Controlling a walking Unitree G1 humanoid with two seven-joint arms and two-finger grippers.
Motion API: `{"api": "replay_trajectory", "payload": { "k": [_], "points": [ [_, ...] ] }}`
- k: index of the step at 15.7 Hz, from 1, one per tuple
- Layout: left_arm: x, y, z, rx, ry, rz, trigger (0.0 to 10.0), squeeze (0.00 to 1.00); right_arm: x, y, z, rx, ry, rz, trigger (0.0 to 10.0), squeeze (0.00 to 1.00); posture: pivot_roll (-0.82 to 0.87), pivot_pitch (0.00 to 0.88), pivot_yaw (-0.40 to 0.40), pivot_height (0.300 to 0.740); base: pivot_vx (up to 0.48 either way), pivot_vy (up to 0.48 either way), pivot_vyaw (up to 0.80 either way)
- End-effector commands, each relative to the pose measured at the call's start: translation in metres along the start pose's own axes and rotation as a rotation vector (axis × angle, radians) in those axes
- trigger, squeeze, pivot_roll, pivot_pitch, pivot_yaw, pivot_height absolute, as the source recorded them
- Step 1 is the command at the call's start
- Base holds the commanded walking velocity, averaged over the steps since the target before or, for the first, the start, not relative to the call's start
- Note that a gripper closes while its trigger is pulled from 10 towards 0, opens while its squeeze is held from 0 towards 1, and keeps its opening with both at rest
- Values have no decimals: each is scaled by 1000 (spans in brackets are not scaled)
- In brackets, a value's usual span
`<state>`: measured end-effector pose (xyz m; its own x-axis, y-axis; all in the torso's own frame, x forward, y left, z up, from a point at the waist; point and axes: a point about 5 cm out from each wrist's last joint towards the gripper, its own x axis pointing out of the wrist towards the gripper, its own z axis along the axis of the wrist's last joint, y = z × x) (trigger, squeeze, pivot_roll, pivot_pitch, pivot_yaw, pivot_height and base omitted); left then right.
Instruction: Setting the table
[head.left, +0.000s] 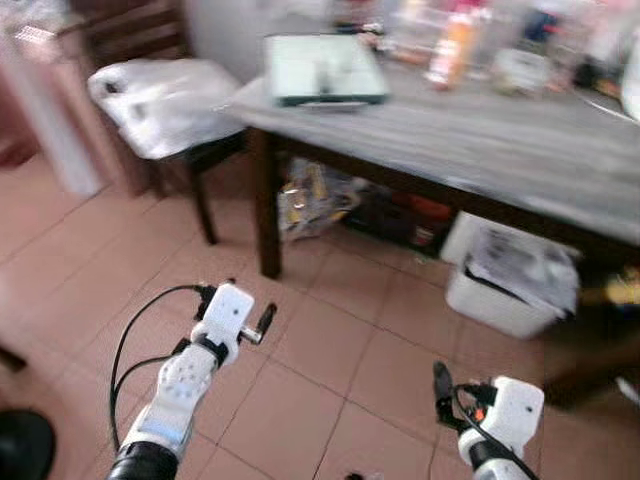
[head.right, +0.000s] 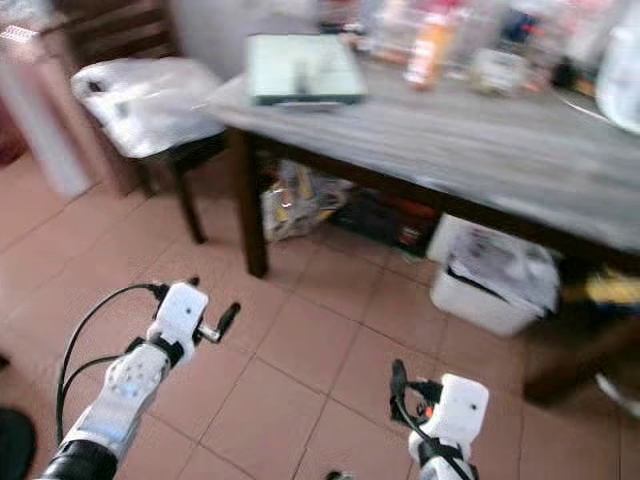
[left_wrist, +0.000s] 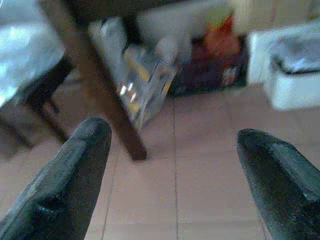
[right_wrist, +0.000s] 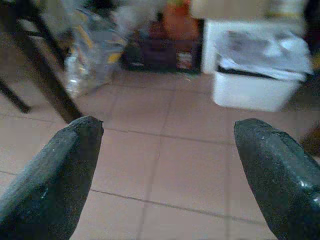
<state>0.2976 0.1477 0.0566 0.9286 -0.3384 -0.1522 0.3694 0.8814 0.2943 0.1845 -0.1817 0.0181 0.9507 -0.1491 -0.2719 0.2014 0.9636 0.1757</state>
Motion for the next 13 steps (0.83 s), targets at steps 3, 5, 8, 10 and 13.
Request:
{"api": "replay_trajectory", "payload": {
  "k": [3,5,8,10,13],
  "points": [
    [-4,-1,9,-26,-68,16,10000,0,-4,-2,11,-9,-29,-2,10000,0,141,120,-36,740,0,0,-775],
    [-7,1,8,-40,-61,26,10000,0,-5,-1,14,-20,-37,6,10000,0,140,122,-41,740,0,0,-775],
    [-10,1,6,-54,-48,36,10000,0,-6,-1,20,-33,-53,15,10000,0,143,122,-45,740,0,0,-402],
    [-10,1,7,-54,-45,39,10000,0,-5,0,21,-34,-51,21,10000,0,143,126,-45,740,0,0,-297],
    [-9,1,7,-56,-37,41,10000,0,-6,2,21,-29,-43,24,10000,0,141,132,-48,740,0,0,-800]
  ]
}}
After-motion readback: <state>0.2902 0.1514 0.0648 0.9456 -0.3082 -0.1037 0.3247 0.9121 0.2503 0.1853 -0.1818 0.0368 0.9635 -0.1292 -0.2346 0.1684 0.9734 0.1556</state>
